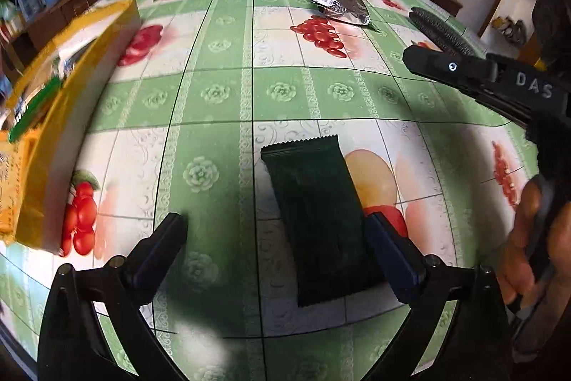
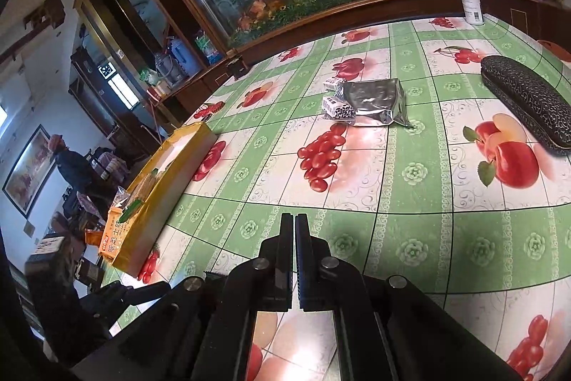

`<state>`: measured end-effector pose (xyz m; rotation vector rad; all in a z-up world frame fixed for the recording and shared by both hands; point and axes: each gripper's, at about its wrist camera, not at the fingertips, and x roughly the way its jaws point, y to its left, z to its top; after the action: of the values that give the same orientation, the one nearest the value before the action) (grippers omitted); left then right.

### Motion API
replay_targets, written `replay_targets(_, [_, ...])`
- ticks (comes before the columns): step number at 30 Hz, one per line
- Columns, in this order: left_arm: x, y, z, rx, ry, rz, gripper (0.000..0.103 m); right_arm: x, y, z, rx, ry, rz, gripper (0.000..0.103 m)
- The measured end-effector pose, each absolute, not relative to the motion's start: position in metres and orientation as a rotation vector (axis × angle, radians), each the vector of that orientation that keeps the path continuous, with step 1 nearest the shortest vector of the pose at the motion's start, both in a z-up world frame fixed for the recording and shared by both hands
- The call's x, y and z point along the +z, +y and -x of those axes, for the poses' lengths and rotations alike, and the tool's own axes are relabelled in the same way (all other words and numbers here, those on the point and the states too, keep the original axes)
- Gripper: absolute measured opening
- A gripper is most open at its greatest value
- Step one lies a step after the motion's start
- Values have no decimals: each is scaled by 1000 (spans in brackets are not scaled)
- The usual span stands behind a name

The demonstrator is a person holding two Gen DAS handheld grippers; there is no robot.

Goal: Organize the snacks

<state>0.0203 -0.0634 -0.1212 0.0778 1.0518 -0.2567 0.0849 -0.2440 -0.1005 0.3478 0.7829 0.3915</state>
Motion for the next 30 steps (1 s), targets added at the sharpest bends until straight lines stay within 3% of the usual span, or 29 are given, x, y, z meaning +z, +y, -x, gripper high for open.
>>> replay_targets(4, [-125, -73, -23, -224, 1045, -125, 96, -100, -248, -82, 394, 780, -373, 2])
replay_targets(6, [-120, -73, -21, -250, 1014, -135, 74, -96, -249, -86, 384, 772, -366, 2])
replay_targets(7, [-118, -74, -21, -263, 1004, -145, 55, -94, -247, -90, 375, 769, -351, 3])
replay_targets(8, [-117, -73, -21, -281, 1000, -147, 43, -92, -246, -98, 362, 768, -332, 7])
replay_targets(13, [-116, -68, -19, -321, 987, -161, 42, -87, -236, -156, 339, 772, -250, 11])
replay_targets(14, [-116, -67, -19, -323, 988, -160, 42, -88, -232, -172, 335, 783, -222, 22])
replay_targets(15, [-115, -64, -19, -324, 988, -159, 42, -89, -229, -184, 328, 785, -190, 43])
replay_targets(17, [-115, -59, -19, -322, 986, -156, 42, -90, -221, -201, 319, 774, -116, 50])
replay_targets(26, [-116, -51, -25, -336, 982, -156, 42, -111, -191, -245, 346, 826, 77, 44])
replay_targets(28, [-116, -49, -25, -341, 980, -152, 42, -117, -194, -243, 350, 827, 63, 39])
replay_targets(30, [-116, -49, -25, -342, 980, -152, 42, -121, -203, -240, 348, 844, 15, 22])
